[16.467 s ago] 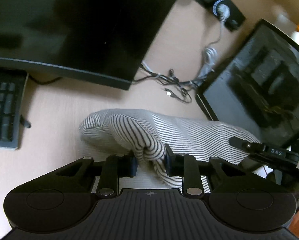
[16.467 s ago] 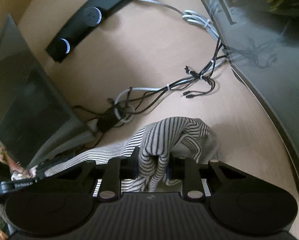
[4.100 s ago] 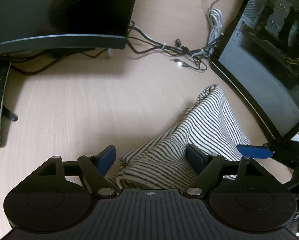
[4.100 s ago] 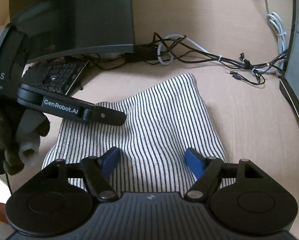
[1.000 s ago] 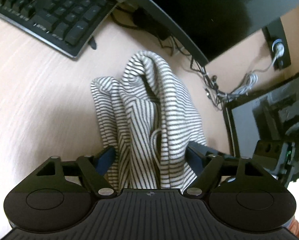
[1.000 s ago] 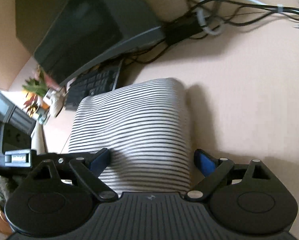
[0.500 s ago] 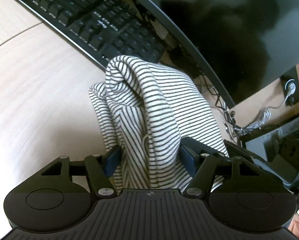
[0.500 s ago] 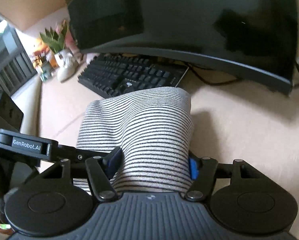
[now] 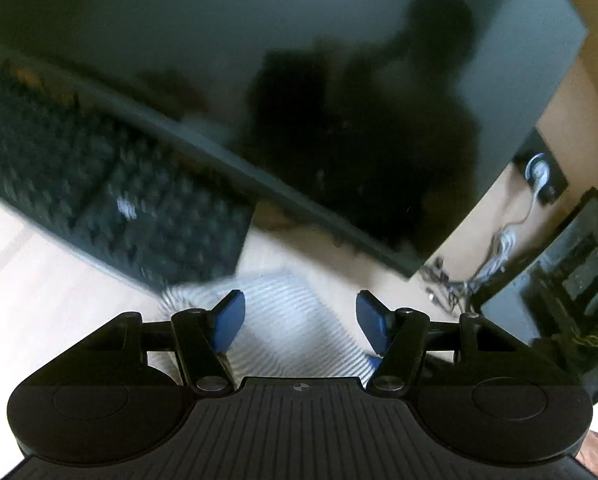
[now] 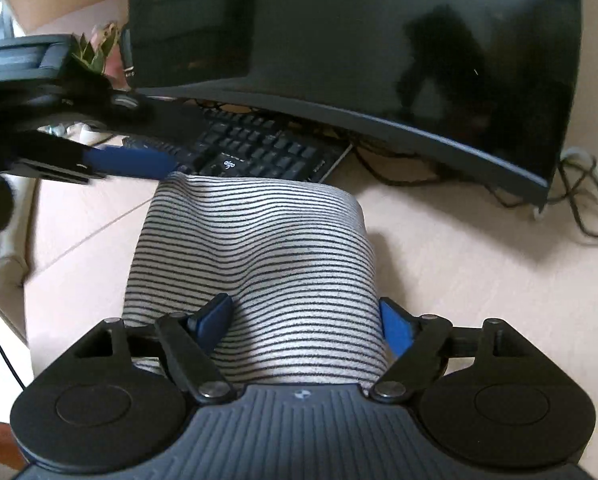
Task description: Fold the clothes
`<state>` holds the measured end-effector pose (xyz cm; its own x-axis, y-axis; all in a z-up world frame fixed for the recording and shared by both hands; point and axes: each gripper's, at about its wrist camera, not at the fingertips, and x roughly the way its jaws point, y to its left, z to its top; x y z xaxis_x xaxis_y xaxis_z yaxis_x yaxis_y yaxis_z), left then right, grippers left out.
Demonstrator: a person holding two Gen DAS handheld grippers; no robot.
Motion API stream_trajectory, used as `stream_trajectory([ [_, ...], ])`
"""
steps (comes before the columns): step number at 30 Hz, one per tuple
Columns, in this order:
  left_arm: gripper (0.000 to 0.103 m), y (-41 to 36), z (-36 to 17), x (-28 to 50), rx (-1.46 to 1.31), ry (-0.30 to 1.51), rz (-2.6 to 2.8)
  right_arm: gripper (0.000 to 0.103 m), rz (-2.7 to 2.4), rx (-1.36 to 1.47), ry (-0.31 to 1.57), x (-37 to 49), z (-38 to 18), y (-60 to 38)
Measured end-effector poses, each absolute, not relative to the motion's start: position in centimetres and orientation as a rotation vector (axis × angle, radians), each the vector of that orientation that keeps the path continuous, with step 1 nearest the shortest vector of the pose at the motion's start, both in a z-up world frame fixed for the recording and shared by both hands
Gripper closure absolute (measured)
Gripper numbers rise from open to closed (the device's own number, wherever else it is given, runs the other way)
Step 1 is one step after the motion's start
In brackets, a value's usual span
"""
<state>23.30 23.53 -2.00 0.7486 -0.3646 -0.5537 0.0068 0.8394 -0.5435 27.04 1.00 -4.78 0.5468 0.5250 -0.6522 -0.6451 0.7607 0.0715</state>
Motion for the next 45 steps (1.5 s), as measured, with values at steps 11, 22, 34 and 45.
stream_trajectory([
  [11,0.076,25.3,-5.7,24.2,-0.558,0.759,-0.177,0.026,0.836,-0.303,0.558,21.7,-4.0,1.4],
  [22,0.071,25.0,-5.5,23.9,-0.499,0.756,-0.186,0.022,0.832,-0.331,0.592,20.4,-5.9,2.8],
  [34,0.050,21.3,-1.4,20.8,-0.492,0.621,-0.273,0.020,0.828,-0.308,0.549,19.7,-5.5,1.4],
  [45,0.060,20.5,-4.9,20.0,-0.605,0.732,-0.169,0.030,0.678,0.233,0.741,26.5,-4.0,-9.5],
])
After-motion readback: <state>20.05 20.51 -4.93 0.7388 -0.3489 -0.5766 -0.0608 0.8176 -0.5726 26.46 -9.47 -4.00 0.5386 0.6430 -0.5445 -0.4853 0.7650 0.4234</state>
